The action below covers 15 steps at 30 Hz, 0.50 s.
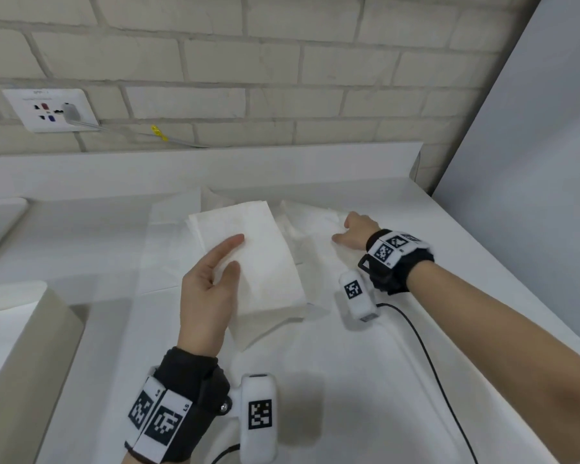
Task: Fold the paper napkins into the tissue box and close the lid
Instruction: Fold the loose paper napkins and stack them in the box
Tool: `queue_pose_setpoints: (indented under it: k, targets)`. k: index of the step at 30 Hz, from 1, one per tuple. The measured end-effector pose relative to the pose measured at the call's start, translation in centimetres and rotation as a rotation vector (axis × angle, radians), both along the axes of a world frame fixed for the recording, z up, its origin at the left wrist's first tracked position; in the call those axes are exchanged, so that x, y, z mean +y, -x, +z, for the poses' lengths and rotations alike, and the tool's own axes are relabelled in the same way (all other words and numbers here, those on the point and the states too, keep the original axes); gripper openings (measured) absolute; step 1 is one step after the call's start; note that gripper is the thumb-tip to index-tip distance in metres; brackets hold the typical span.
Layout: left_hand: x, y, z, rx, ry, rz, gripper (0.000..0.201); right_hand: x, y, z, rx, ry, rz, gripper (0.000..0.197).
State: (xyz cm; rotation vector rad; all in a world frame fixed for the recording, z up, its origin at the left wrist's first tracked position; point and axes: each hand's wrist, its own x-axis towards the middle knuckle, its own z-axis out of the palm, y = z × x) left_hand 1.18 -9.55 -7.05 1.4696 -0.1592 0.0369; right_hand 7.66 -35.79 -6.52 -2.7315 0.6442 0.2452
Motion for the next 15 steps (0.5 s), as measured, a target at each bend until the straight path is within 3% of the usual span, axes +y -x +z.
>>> queue_pose_setpoints:
  k: [3, 5, 9, 15]
  targets:
    - [0.4, 0.0, -0.1, 0.059, 0.052, 0.025, 0.041, -0.7, -0.9, -1.1, 0.042, -0.010, -0.048, 0.066]
    - [0.8, 0.0, 0.0, 0.081, 0.110, 0.018, 0.049, -1.0, -1.2, -1.8, 0.058, -0.073, -0.079, 0.068]
    - [1.7, -0.3, -0.4, 0.112, 0.149, 0.020, 0.067, -1.1, -1.6, -2.4, -0.050, -0.178, -0.026, 0.041]
    - [1.6, -0.6, -0.7, 0.155, 0.150, 0.062, 0.057, -0.1, -0.3, 0.3, -0.358, -0.155, 0.045, 0.005]
